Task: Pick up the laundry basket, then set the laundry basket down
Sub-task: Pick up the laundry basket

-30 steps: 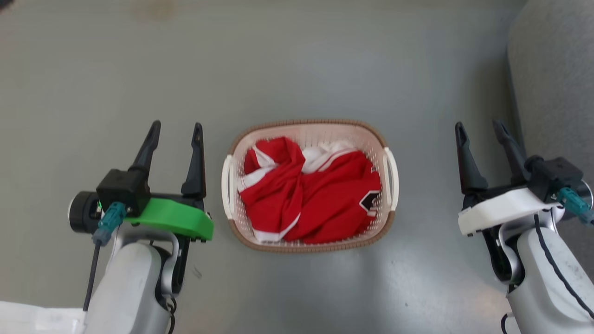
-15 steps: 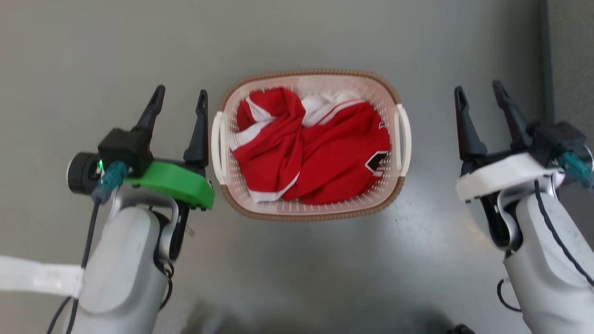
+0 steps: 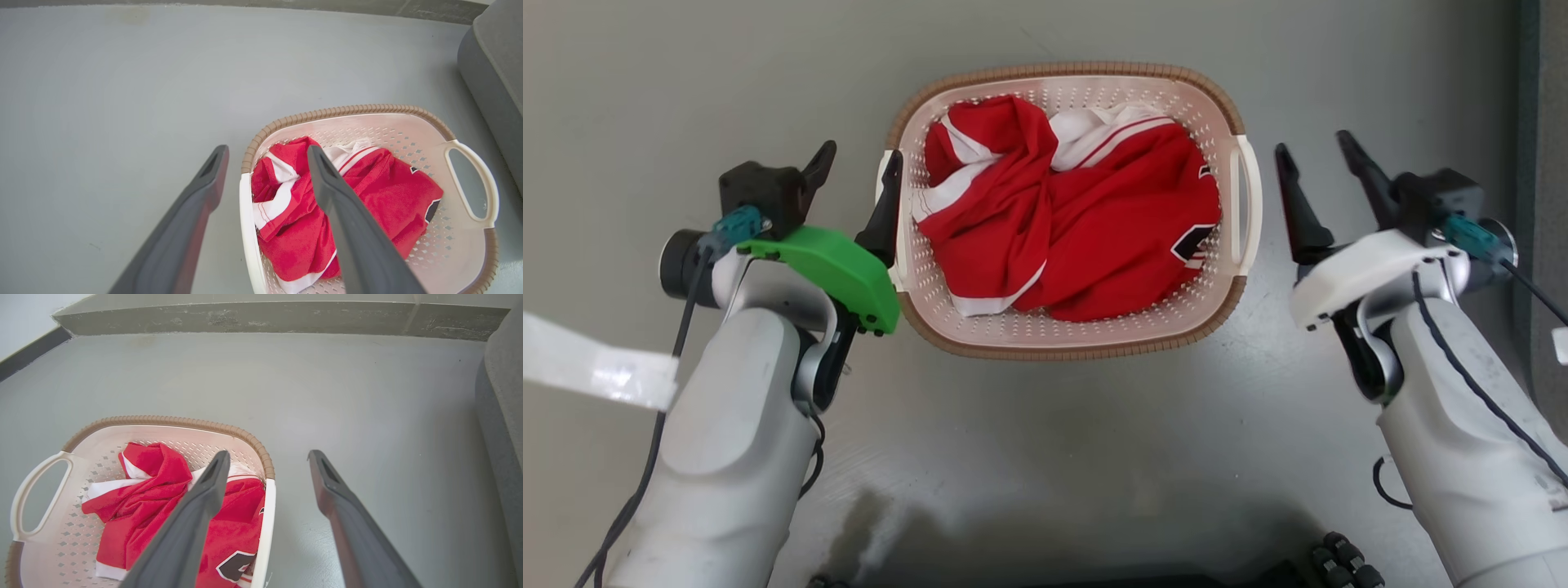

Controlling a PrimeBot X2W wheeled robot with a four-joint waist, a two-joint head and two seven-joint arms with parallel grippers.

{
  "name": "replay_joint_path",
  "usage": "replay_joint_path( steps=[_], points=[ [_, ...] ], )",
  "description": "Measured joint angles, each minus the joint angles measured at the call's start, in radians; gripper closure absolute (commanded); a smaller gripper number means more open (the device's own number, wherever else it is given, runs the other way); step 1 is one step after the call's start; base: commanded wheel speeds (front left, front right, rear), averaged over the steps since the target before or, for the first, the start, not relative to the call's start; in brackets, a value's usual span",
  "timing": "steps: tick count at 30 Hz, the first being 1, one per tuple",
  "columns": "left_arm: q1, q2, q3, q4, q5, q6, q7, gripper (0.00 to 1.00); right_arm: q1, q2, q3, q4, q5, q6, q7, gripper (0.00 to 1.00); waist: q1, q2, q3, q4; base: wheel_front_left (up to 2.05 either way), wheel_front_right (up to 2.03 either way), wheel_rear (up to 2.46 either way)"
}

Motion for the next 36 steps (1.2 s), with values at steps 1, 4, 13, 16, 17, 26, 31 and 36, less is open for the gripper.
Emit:
replay_joint_path(
  steps=[1, 4, 13, 16, 17, 26, 31, 36],
  points=[
    [-0.009, -0.002, -0.005, 0.014, -0.002, -0.007, 0.006, 0.0, -0.01, 0.002, 0.007, 0.016, 0.0, 0.002, 0.006, 0.0, 0.0, 0.0, 0.004, -0.001, 0.0, 0.0, 0.0],
    [-0.039, -0.007, -0.015, 0.067, -0.007, -0.017, 0.025, 0.0, -0.042, 0.009, 0.018, 0.063, -0.001, 0.004, 0.017, 0.0, 0.0, 0.0, 0.018, -0.005, 0.0, 0.0, 0.0],
    [-0.114, -0.022, -0.029, 0.206, -0.019, -0.035, 0.072, 0.0, -0.107, 0.03, 0.048, 0.193, -0.002, 0.021, 0.039, 0.0, -0.0001, 0.0, 0.064, -0.016, 0.0, 0.0, 0.0],
    [-0.134, -0.025, -0.031, 0.248, -0.026, -0.038, 0.08, 0.0, -0.128, 0.034, 0.054, 0.227, -0.002, 0.023, 0.046, 0.0, -0.0001, 0.0, 0.08, -0.019, 0.0, 0.0, 0.0],
    [-0.14, -0.025, -0.032, 0.261, -0.026, -0.042, 0.083, 0.0, -0.134, 0.035, 0.057, 0.235, -0.002, 0.023, 0.046, 0.0, -0.0001, 0.0, 0.086, -0.02, 0.0, 0.0, 0.0],
    [-0.2, -0.03, -0.039, 0.365, -0.06, -0.052, 0.097, 0.0, -0.198, 0.039, 0.076, 0.317, -0.007, 0.03, 0.046, 0.0, -0.0001, 0.0, 0.136, -0.022, 0.0, 0.0, 0.0],
    [-0.232, -0.032, -0.037, 0.42, -0.07, -0.056, 0.097, 0.0, -0.232, 0.047, 0.078, 0.357, 0.0, 0.037, 0.044, 0.1, -0.0001, 0.0, 0.153, -0.019, 0.0, 0.0, 0.0],
    [-0.255, -0.036, -0.041, 0.456, -0.071, -0.061, 0.097, 1.0, -0.256, 0.056, 0.092, 0.388, 0.005, 0.045, 0.042, 1.0, -0.0001, 0.0, 0.159, -0.019, 0.0, 0.0, 0.0]
  ],
)
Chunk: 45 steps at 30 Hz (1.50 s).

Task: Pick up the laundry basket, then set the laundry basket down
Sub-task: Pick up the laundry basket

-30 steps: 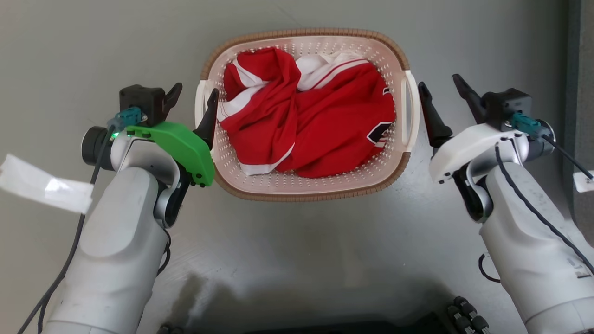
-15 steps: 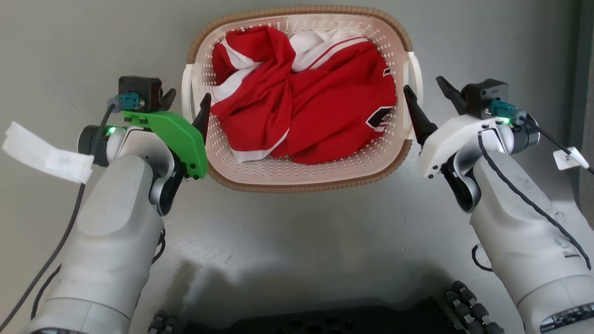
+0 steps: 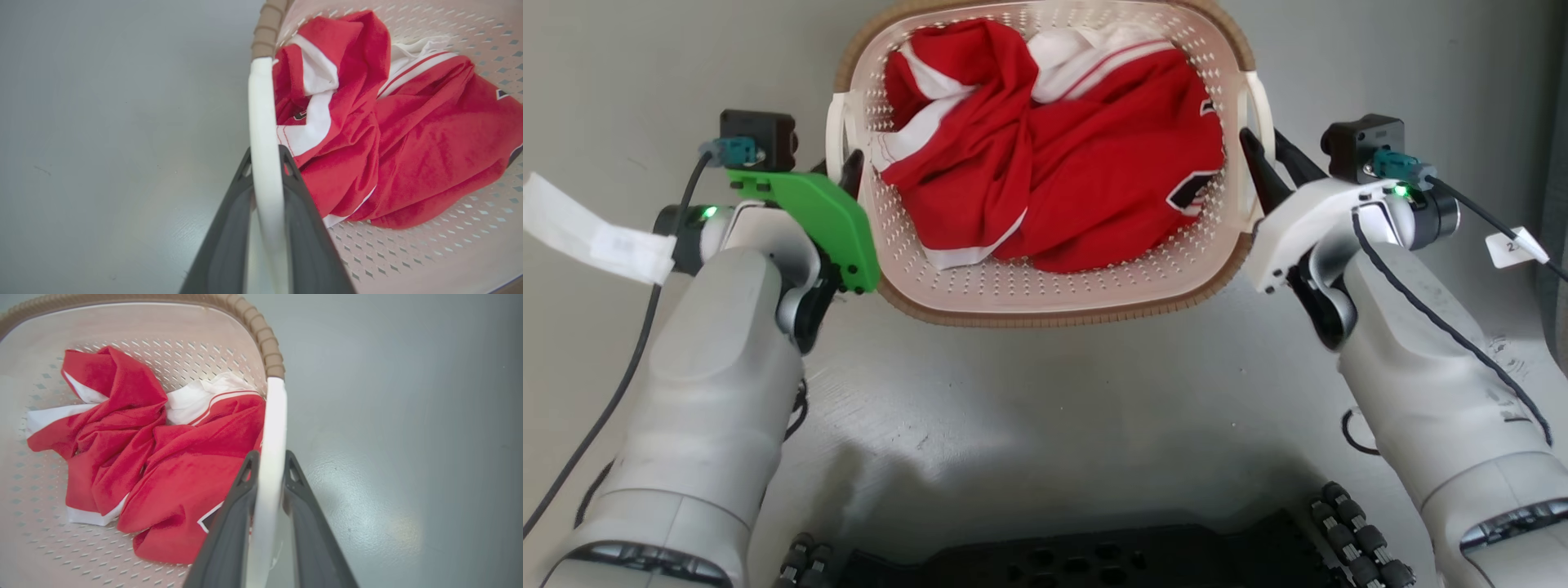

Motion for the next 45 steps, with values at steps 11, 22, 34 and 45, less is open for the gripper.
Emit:
replay_joint_path(
  steps=[11, 22, 34, 45],
  points=[
    [-0.046, -0.017, -0.016, 0.057, -0.017, -0.007, -0.01, 1.0, -0.044, 0.005, 0.011, 0.052, 0.025, 0.009, -0.028, 1.0, 0.0, 0.0, 0.007, 0.005, 0.0, 0.0, 0.0],
    [-0.056, -0.025, -0.067, 0.103, -0.07, -0.007, -0.007, 1.0, -0.057, 0.009, 0.023, 0.125, 0.051, 0.01, -0.038, 1.0, 0.0, 0.0, -0.027, 0.003, 0.0, 0.0, 0.0],
    [-0.051, -0.031, -0.103, 0.154, -0.147, -0.007, 0.091, 1.0, -0.056, 0.016, 0.074, 0.218, 0.103, 0.02, -0.006, 1.0, 0.0, 0.0, -0.114, -0.005, 0.0, 0.0, 0.0],
    [-0.012, -0.03, -0.125, 0.179, -0.244, -0.007, 0.203, 1.0, -0.011, 0.014, 0.177, 0.215, 0.231, 0.019, 0.084, 1.0, -0.0001, 0.0, -0.213, -0.01, 0.0, 0.0, 0.0]
  ],
)
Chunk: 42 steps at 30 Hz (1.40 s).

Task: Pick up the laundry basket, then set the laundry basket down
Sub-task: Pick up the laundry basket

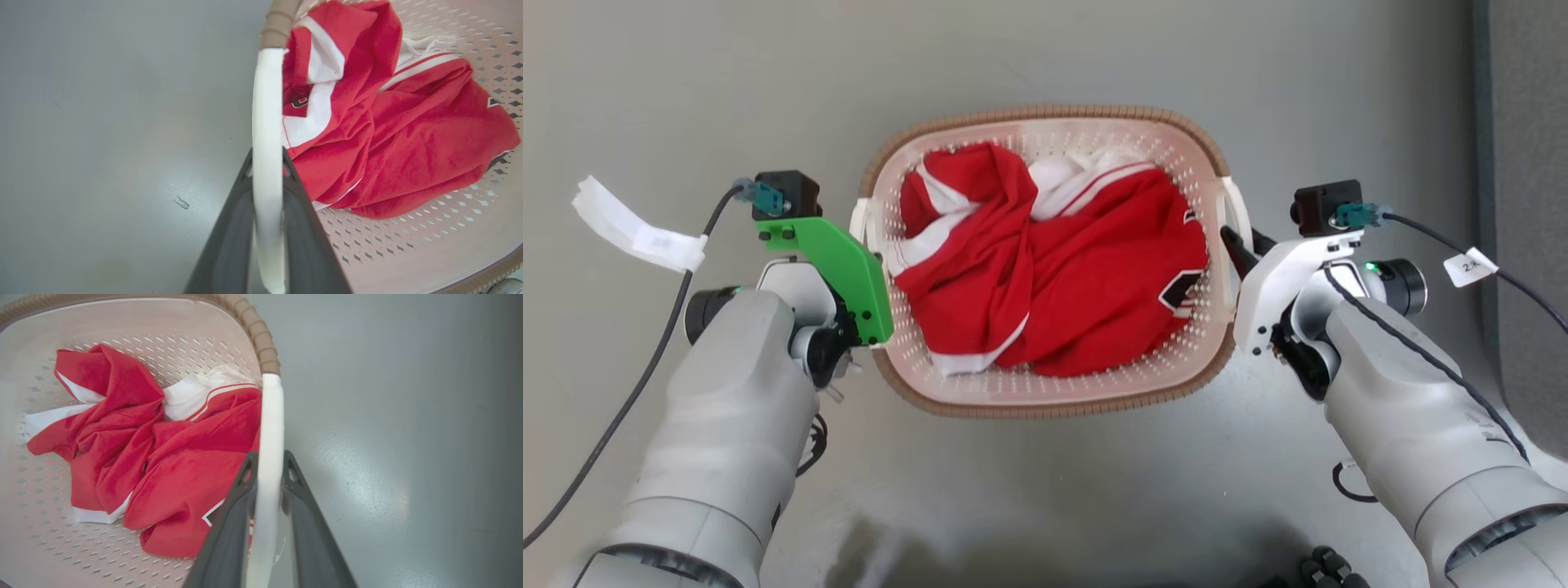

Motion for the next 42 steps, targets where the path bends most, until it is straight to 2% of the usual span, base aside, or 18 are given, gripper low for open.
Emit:
replay_joint_path(
  steps=[23, 42],
  points=[
    [0.114, 0.011, -0.004, 0.039, -0.12, 0.0, 0.09, 1.0, 0.106, -0.004, 0.125, -0.014, 0.188, -0.001, 0.163, 1.0, 0.0, 0.0, -0.244, -0.008, 0.0, 0.0, 0.0],
    [0.186, 0.012, -0.01, 0.066, -0.184, 0.0, 0.199, 1.0, 0.164, -0.004, 0.17, -0.003, 0.311, -0.001, 0.338, 1.0, -0.0001, 0.0, -0.451, -0.012, 0.0, 0.0, 0.0]
  ],
)
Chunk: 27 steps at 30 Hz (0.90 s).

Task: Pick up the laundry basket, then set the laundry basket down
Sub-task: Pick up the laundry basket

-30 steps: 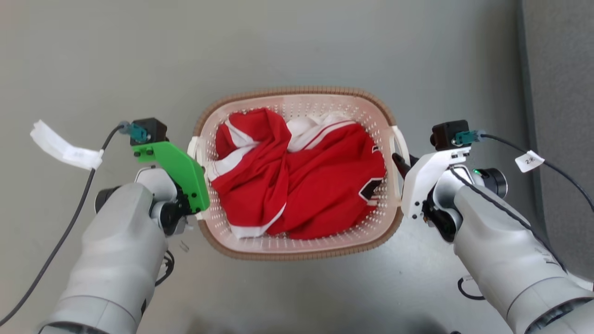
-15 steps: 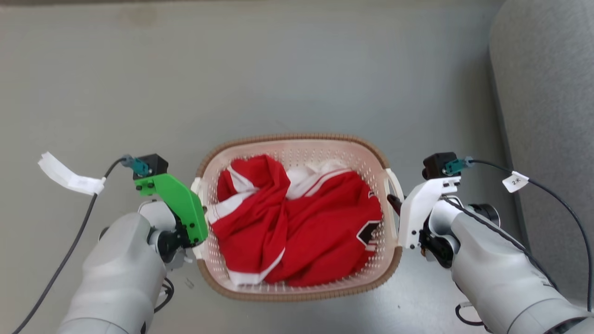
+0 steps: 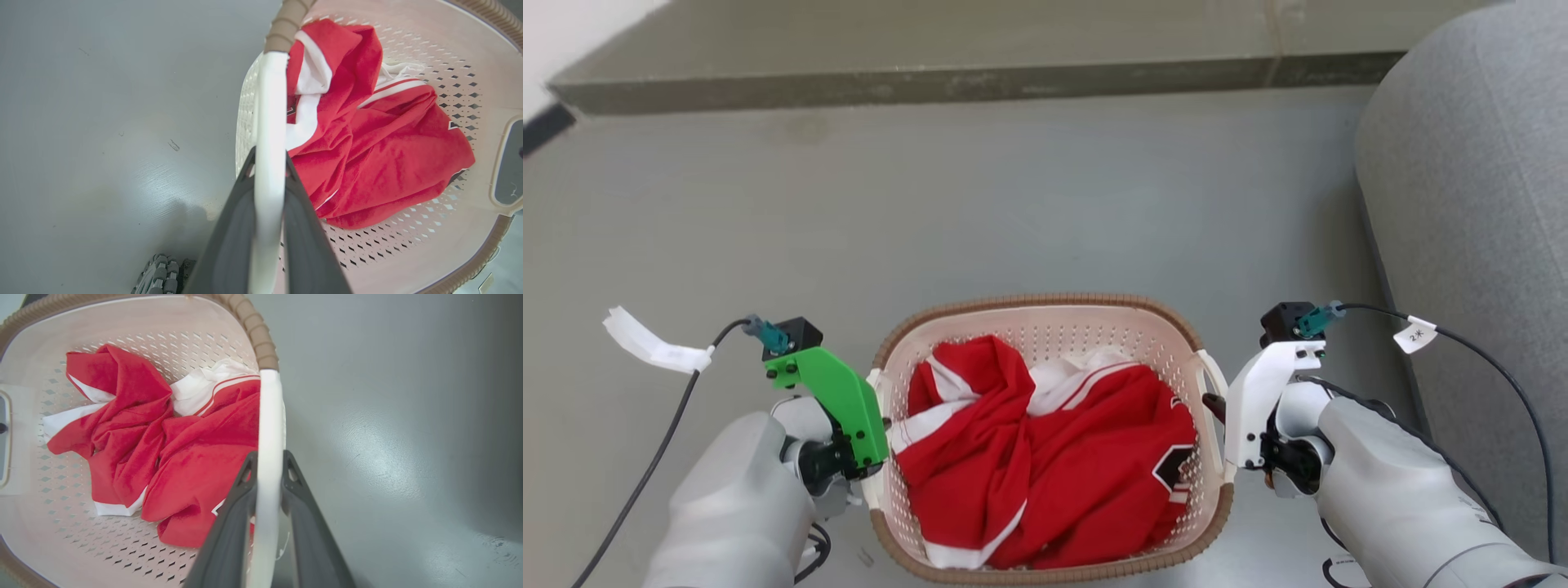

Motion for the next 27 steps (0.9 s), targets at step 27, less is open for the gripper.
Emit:
replay_joint_path(
  steps=[27],
  points=[
    [0.069, 0.014, -0.011, 0.013, -0.048, 0.0, 0.072, 1.0, 0.038, 0.005, 0.036, 0.017, 0.085, 0.0, 0.128, 1.0, 0.0, 0.0, -0.177, -0.008, 0.0, 0.0, 0.0]
  ],
)
